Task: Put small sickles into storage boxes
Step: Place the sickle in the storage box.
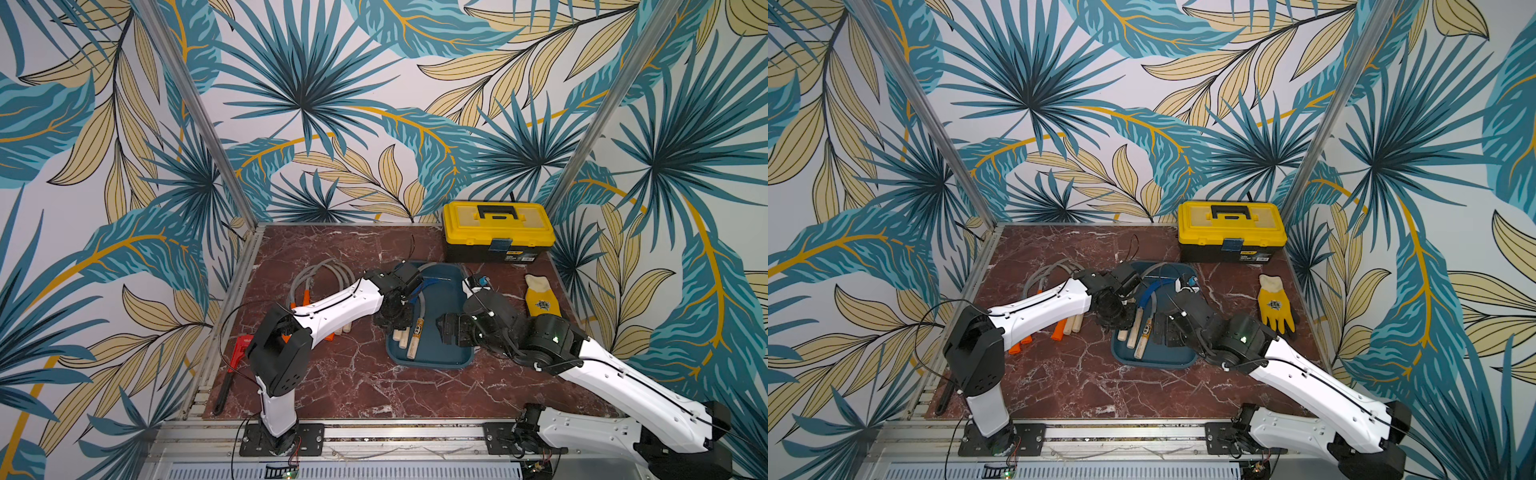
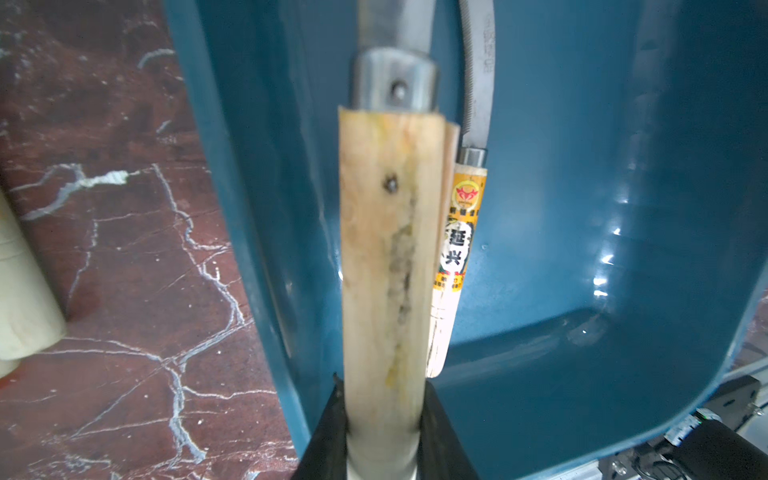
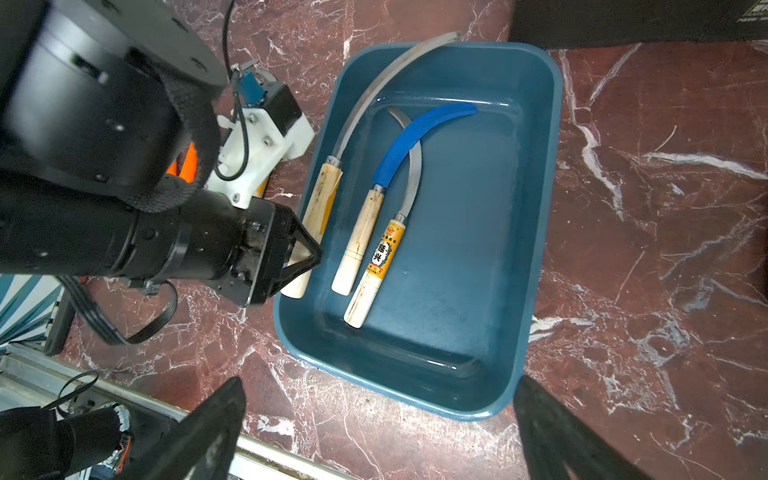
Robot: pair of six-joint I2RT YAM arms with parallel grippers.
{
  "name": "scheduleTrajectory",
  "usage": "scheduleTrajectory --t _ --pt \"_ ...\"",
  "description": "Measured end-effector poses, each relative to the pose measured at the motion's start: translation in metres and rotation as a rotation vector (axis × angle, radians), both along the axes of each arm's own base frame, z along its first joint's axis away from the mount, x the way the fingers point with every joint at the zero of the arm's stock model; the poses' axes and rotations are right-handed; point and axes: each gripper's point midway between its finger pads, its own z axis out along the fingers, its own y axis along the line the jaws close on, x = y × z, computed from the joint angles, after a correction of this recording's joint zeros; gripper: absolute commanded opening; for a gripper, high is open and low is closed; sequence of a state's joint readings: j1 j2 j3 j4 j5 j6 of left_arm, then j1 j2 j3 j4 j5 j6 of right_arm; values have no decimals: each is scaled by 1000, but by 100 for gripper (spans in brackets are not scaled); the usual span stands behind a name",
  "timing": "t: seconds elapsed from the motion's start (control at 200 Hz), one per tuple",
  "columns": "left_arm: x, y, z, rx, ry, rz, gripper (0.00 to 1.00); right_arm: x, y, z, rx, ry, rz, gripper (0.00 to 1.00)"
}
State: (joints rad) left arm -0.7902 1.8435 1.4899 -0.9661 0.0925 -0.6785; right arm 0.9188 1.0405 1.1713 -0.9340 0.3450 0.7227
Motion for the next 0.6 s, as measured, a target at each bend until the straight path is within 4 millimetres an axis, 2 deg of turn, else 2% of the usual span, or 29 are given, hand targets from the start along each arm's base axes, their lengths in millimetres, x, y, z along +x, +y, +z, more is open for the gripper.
scheduleTrajectory --t 0.21,0.531,0.596 --pt "5 -4 -20 35 27 -14 1 0 -4 -2 -15 0 -11 99" --pt "14 -10 -40 62 51 -36 13 1 -5 -5 -29 -1 -18 100" --pt "15 -10 -44 68 56 -37 18 1 -5 -7 -34 2 -18 100"
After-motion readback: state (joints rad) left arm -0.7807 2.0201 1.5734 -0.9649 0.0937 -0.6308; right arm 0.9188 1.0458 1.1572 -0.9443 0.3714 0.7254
